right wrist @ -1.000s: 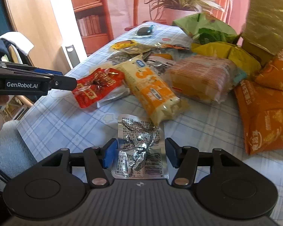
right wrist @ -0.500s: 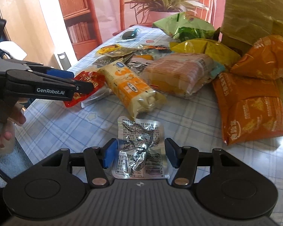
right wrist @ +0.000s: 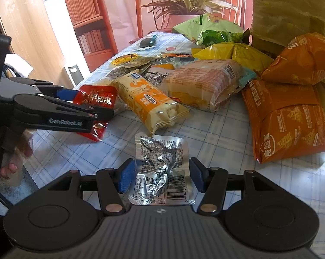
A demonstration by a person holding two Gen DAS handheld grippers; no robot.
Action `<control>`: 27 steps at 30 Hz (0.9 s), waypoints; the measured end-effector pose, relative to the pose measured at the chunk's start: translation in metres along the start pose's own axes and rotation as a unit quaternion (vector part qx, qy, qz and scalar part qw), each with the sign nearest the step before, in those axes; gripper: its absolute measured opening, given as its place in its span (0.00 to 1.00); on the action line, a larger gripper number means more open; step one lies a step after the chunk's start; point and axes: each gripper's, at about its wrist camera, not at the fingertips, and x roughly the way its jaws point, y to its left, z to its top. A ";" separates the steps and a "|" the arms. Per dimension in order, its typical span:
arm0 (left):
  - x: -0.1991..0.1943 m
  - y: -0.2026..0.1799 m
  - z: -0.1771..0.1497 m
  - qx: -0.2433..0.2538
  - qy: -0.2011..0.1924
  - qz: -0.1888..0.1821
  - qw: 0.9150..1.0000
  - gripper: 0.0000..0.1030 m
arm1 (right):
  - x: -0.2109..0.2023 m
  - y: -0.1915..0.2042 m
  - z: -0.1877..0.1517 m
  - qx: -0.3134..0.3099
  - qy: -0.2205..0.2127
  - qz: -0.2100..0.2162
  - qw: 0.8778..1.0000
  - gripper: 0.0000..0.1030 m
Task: Organize snacks
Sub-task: 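Close the left tool on the red pouch while the right tool grasps the silver packet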
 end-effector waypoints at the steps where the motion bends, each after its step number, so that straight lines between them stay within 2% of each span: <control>1: -0.002 -0.002 0.000 0.003 -0.005 0.001 1.000 0.52 | 0.000 0.000 0.000 0.001 0.000 0.001 1.000 0.56; 2: -0.006 -0.004 0.000 0.006 -0.010 0.002 1.000 0.36 | 0.000 -0.001 0.000 0.002 -0.001 0.002 1.000 0.56; 3: -0.009 -0.006 -0.001 0.007 -0.012 0.001 1.000 0.30 | 0.000 -0.001 0.000 0.002 -0.001 0.002 1.000 0.56; 5: -0.017 -0.007 -0.002 0.005 -0.022 -0.001 1.000 0.25 | -0.001 -0.001 0.000 0.004 -0.002 0.002 1.000 0.56; 9: -0.027 -0.009 -0.005 0.000 -0.034 0.009 0.999 0.24 | -0.002 -0.002 0.000 0.007 -0.003 0.003 1.000 0.56; 17: -0.043 -0.007 -0.002 -0.026 -0.051 -0.009 0.998 0.24 | -0.009 -0.002 0.001 0.011 -0.014 0.003 1.000 0.55; 23: -0.053 -0.012 0.001 -0.027 -0.066 -0.019 0.997 0.24 | -0.017 -0.003 0.003 0.010 -0.025 0.001 1.000 0.54; 27: -0.053 -0.016 -0.002 -0.026 -0.065 -0.021 0.997 0.24 | -0.013 -0.005 0.000 0.009 -0.004 -0.006 1.000 0.55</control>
